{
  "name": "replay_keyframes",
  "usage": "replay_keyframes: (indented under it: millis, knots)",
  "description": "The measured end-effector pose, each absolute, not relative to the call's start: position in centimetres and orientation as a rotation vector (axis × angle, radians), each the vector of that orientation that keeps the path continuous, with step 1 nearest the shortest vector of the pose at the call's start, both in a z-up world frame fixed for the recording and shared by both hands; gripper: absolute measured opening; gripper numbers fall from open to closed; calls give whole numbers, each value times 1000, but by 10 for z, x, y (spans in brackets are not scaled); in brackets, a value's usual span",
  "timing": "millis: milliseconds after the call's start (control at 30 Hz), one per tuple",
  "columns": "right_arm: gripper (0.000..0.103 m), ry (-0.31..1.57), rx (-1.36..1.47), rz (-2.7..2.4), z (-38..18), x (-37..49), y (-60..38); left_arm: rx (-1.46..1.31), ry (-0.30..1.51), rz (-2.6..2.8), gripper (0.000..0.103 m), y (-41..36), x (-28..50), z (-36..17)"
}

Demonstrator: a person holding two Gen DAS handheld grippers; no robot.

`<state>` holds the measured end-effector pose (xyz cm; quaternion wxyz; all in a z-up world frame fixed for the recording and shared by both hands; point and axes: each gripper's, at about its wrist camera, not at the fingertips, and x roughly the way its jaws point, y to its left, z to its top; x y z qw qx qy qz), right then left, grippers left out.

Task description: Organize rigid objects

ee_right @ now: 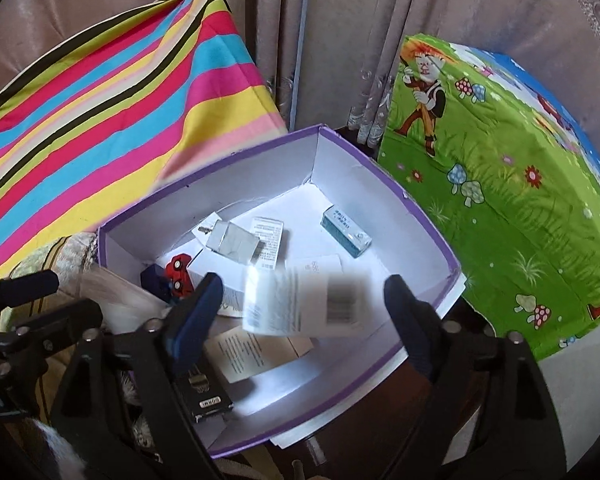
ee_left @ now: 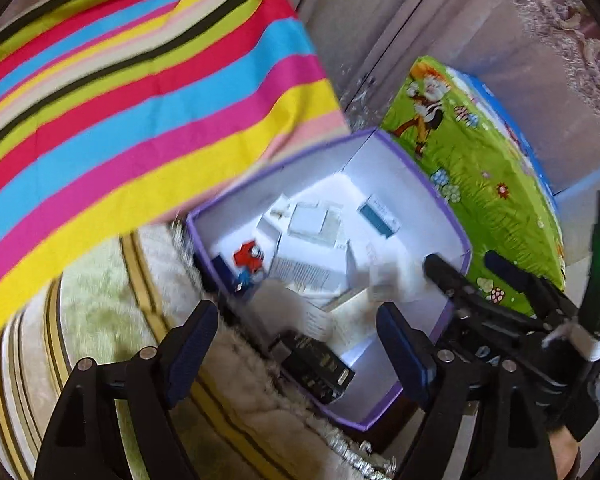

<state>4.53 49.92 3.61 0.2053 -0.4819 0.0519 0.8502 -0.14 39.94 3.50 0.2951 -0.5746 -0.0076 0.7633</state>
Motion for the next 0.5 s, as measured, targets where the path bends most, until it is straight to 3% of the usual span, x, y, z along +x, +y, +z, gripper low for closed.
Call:
replay_keyframes:
  millis: [300, 400, 500]
  knots:
    - [88, 159, -1349, 2373, 41, 63, 496, -1532, 23, 2061, 88, 390, 27, 36]
    - [88, 165, -1351, 2368, 41, 67, 498, -1537, -38, 2026, 95, 387, 24, 34]
    - [88, 164, -1351, 2362, 42, 70, 498, -1528, -84, 2029, 96, 383, 22, 34]
